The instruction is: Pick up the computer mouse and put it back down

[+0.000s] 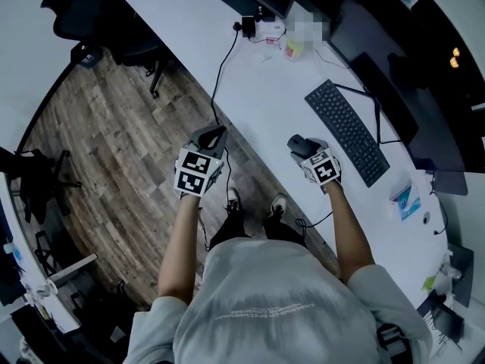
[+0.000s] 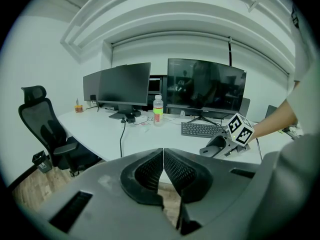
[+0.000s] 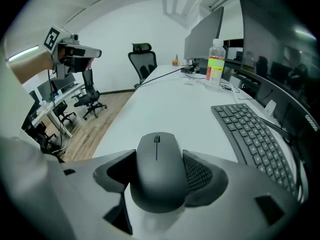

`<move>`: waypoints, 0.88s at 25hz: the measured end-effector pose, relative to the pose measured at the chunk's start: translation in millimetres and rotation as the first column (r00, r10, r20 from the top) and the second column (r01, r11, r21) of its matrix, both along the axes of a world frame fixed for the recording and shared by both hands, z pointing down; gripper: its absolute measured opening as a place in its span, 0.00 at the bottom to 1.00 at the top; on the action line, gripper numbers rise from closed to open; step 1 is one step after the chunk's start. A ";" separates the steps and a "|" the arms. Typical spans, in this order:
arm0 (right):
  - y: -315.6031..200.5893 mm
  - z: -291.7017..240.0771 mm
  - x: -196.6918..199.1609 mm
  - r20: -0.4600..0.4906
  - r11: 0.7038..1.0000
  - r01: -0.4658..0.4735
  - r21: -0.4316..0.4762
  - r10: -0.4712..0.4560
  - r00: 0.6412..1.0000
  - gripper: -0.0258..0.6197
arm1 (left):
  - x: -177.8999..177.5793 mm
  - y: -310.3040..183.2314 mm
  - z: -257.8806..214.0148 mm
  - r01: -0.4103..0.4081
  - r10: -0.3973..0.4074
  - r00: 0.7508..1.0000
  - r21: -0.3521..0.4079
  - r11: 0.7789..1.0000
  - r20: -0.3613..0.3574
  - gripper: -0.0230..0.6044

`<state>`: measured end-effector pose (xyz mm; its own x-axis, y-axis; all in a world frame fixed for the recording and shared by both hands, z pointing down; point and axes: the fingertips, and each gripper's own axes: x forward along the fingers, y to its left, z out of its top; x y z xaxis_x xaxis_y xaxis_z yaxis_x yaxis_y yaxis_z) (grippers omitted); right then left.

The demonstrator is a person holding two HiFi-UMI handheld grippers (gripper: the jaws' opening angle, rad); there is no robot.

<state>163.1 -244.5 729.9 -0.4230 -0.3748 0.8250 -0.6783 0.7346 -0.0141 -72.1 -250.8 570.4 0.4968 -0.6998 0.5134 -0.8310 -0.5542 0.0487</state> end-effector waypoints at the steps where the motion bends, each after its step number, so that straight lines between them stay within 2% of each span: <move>1: -1.7 -3.4 1.1 0.007 1.000 -0.009 0.007 0.009 1.000 0.49 | -0.8 -1.1 -2.5 0.000 0.000 1.000 0.006 1.000 0.001 0.06; 6: -16.3 -44.7 9.5 0.054 0.994 -0.066 0.083 0.062 0.997 0.49 | -7.4 -9.7 -22.7 0.004 -0.004 1.000 0.046 0.999 0.004 0.06; 10: -34.0 -111.0 24.0 0.106 0.967 -0.149 0.207 0.130 0.986 0.49 | -11.0 -20.8 -48.4 0.007 -0.007 1.000 0.105 0.994 0.001 0.06; 12: -39.2 -151.6 33.1 0.139 0.941 -0.189 0.282 0.154 0.978 0.49 | -11.4 -25.8 -63.8 0.010 -0.008 1.000 0.137 0.990 -0.009 0.06; 16: -42.0 -231.8 44.6 0.299 0.858 -0.304 0.414 0.187 0.936 0.49 | -9.3 -39.5 -97.9 -0.001 0.003 1.000 0.218 0.976 -0.010 0.06; 20: -29.9 -285.7 40.9 0.253 0.819 -0.266 0.509 0.154 0.955 0.49 | 0.5 -44.9 -129.5 -0.049 0.050 0.999 0.287 0.957 0.002 0.06; 22: -29.0 -322.3 38.7 0.248 0.782 -0.259 0.566 0.138 0.959 0.49 | 4.8 -46.3 -142.8 -0.064 0.068 0.998 0.315 0.947 -0.001 0.06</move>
